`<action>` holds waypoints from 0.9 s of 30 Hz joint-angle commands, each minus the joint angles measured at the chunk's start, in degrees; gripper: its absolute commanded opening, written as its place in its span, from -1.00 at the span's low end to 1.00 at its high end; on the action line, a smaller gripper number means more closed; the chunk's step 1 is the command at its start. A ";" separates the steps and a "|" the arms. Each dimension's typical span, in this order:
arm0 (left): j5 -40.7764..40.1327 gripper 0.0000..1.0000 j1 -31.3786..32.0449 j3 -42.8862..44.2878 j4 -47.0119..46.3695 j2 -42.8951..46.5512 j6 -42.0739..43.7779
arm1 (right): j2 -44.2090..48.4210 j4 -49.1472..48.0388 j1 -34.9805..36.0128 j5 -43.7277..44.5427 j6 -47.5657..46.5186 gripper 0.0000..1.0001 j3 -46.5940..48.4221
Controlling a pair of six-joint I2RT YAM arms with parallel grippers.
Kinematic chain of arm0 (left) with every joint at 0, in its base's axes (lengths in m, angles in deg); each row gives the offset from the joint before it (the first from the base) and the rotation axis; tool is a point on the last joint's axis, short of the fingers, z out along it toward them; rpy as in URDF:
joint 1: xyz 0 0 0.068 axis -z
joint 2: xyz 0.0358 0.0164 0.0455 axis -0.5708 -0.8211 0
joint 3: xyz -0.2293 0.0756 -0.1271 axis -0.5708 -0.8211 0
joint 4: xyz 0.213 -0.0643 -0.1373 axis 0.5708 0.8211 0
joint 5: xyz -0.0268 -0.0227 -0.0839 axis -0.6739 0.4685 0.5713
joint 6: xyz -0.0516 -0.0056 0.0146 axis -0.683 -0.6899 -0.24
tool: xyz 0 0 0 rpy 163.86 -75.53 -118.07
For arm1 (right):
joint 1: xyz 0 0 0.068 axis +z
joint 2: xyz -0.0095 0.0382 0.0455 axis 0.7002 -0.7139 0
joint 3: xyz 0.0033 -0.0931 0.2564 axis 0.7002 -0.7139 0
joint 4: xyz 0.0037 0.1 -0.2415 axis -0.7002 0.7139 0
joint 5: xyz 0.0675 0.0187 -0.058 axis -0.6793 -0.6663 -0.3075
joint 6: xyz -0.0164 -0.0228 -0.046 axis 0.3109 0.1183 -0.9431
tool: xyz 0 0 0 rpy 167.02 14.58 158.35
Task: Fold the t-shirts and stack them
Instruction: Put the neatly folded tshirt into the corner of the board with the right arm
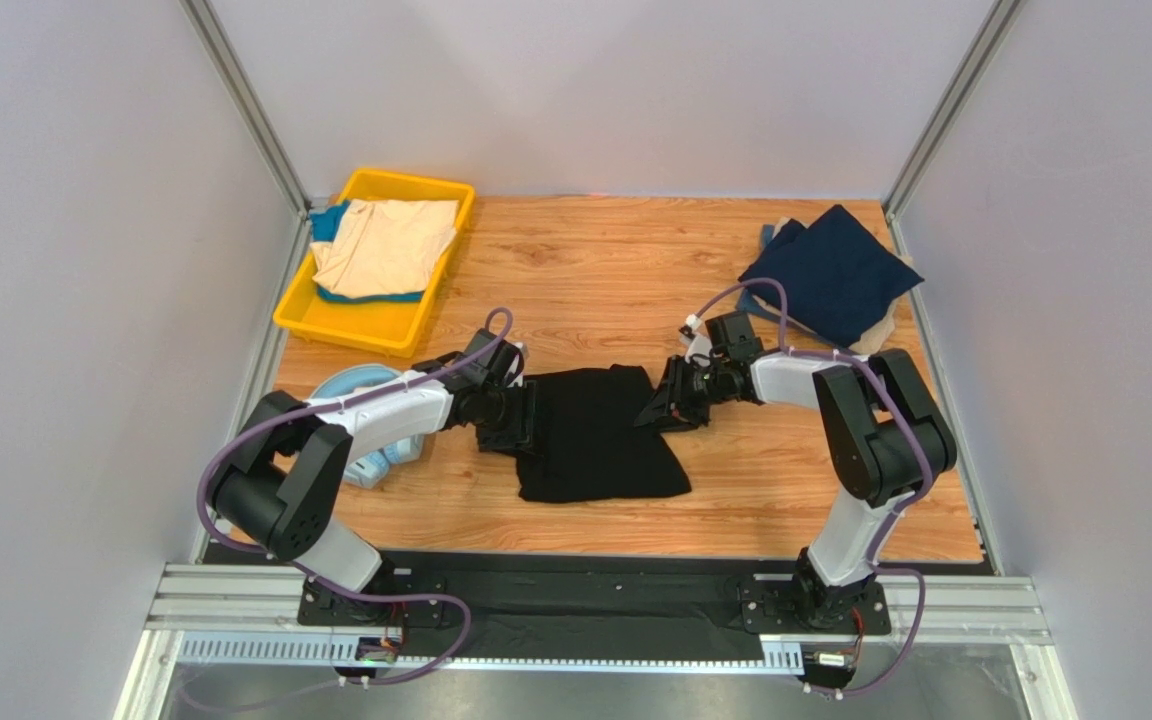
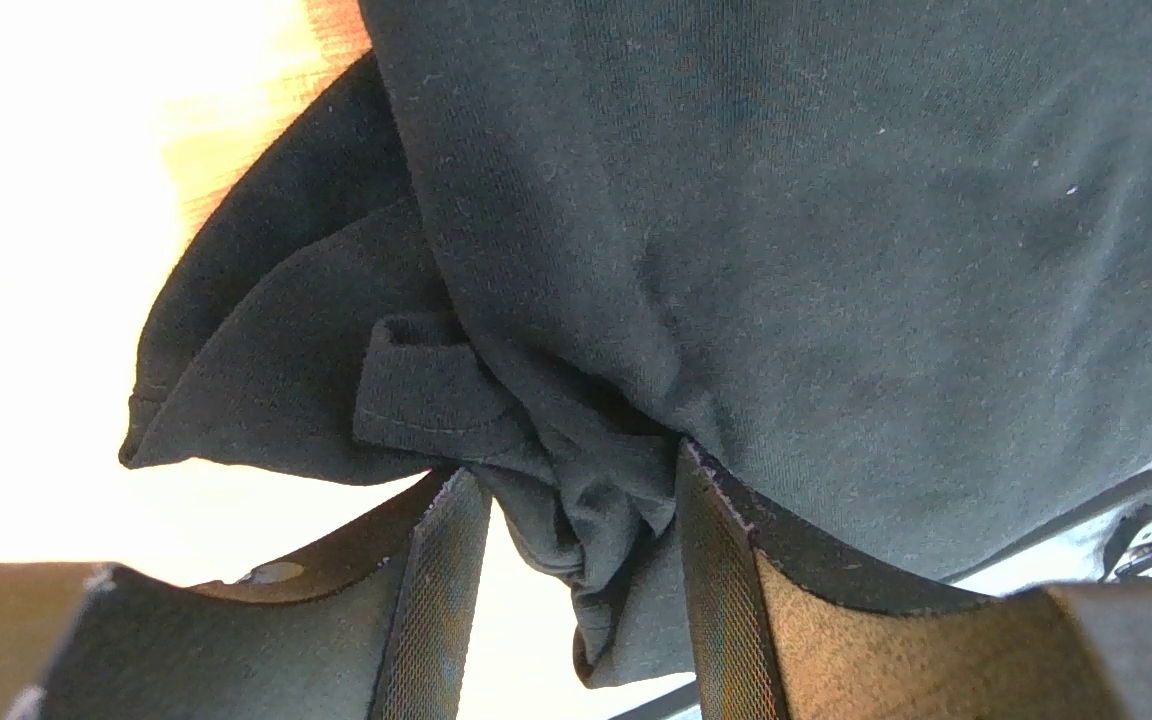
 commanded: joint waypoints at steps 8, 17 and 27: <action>-0.36 0.09 -0.08 0.96 1.23 -0.13 1.36 | -2.37 1.96 1.71 3.72 -2.22 0.37 -3.80; -0.01 0.09 -0.08 0.69 1.05 -0.39 1.54 | -7.82 -2.87 2.50 -1.29 0.41 0.46 -4.32; 0.16 0.08 -0.08 1.31 1.32 -0.48 1.98 | -7.21 -2.96 3.91 0.38 1.12 -0.81 -3.62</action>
